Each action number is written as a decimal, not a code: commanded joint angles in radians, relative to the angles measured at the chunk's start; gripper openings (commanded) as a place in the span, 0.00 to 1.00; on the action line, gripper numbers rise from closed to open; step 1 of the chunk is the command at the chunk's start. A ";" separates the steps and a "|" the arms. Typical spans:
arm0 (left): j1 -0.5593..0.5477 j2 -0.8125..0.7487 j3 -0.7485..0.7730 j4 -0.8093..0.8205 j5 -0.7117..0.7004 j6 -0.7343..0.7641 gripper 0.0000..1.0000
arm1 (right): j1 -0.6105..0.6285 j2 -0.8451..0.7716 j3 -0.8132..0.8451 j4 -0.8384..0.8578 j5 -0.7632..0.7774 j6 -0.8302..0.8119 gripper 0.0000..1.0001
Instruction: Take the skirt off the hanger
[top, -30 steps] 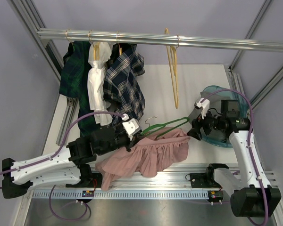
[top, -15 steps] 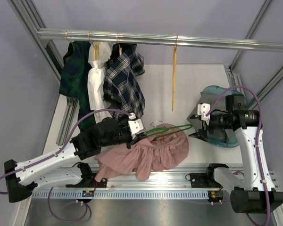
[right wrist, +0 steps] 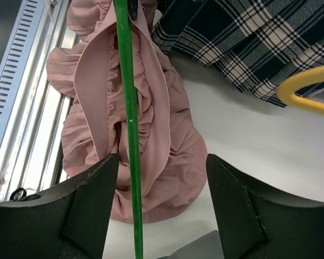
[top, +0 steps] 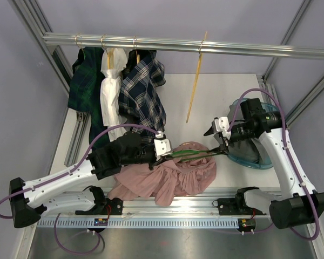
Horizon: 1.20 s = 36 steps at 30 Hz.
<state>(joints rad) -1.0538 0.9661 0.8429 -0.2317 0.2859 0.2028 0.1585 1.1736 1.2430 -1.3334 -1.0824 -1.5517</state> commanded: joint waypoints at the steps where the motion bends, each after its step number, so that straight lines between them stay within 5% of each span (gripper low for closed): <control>1: 0.002 -0.001 0.044 0.094 0.002 0.018 0.00 | 0.026 -0.032 -0.016 -0.231 -0.002 0.005 0.72; 8: 0.002 0.000 0.035 0.160 0.024 -0.017 0.00 | 0.118 -0.065 -0.112 0.019 0.084 0.261 0.64; 12: 0.002 0.002 0.012 0.201 0.027 -0.042 0.00 | 0.141 -0.048 -0.099 0.034 0.096 0.265 0.47; 13: 0.002 0.003 0.007 0.210 0.025 -0.048 0.01 | 0.144 -0.046 -0.091 0.033 0.101 0.251 0.32; 16: 0.003 -0.006 -0.028 0.226 0.003 -0.083 0.16 | 0.144 -0.049 -0.048 -0.009 0.142 0.211 0.13; 20: 0.003 -0.081 -0.100 0.221 -0.051 -0.106 0.55 | 0.144 -0.078 0.036 -0.104 0.364 0.125 0.01; 27: 0.003 -0.219 -0.206 0.137 -0.161 -0.152 0.74 | 0.142 -0.127 0.134 -0.271 0.578 0.015 0.00; 36: -0.044 -0.218 -0.170 0.063 -0.353 -0.381 0.89 | 0.144 -0.124 0.228 -0.299 0.604 0.171 0.00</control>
<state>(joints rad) -1.0698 0.7139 0.6369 -0.1631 0.0566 -0.0666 0.2958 1.0618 1.4330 -1.3712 -0.4839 -1.4410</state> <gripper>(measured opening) 0.884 0.098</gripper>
